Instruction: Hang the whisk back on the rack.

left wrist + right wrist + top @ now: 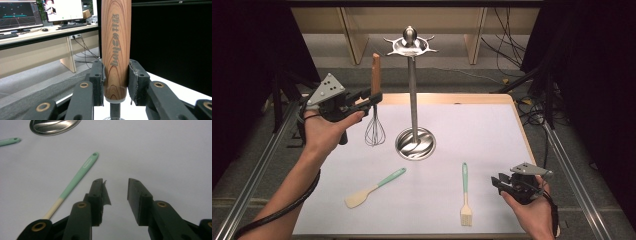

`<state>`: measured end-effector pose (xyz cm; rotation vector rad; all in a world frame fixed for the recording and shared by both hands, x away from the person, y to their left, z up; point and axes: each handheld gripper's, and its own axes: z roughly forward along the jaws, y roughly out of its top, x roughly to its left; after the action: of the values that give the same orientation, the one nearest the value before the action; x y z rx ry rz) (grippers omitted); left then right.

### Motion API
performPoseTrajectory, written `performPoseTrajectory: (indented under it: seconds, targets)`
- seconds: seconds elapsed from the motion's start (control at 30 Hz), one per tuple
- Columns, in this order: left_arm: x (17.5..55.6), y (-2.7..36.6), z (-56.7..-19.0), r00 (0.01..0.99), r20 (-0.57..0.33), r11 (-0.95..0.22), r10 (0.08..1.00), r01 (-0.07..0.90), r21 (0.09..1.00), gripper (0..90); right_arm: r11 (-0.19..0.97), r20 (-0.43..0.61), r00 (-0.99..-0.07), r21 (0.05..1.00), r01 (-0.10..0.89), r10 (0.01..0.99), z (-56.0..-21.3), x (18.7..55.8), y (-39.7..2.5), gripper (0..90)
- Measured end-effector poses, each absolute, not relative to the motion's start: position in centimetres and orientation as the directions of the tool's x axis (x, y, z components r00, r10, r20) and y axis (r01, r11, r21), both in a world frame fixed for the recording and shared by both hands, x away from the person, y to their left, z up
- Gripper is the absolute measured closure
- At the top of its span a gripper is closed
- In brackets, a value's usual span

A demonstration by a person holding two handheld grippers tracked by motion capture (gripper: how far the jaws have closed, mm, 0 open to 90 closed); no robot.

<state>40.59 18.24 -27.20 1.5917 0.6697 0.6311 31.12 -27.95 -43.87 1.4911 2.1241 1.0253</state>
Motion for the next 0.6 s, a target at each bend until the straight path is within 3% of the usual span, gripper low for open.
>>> performPoseTrajectory:
  seconds: [0.27, 0.6]
  targets:
    - [41.2, 17.8, -26.7, 0.688, 0.02, -0.093, 0.725, 0.069, 0.993, 67.9, 0.23, 0.069, -0.413, 0.742, 0.63, 0.908, -43.9, 31.3, -28.4, 66.3]
    - [41.9, 17.5, -26.4, 0.689, 0.019, -0.107, 0.725, 0.085, 0.991, 67.9, 0.193, 0.109, -0.384, 0.72, 0.666, 0.917, -43.8, 31.0, -28.1, 66.5]
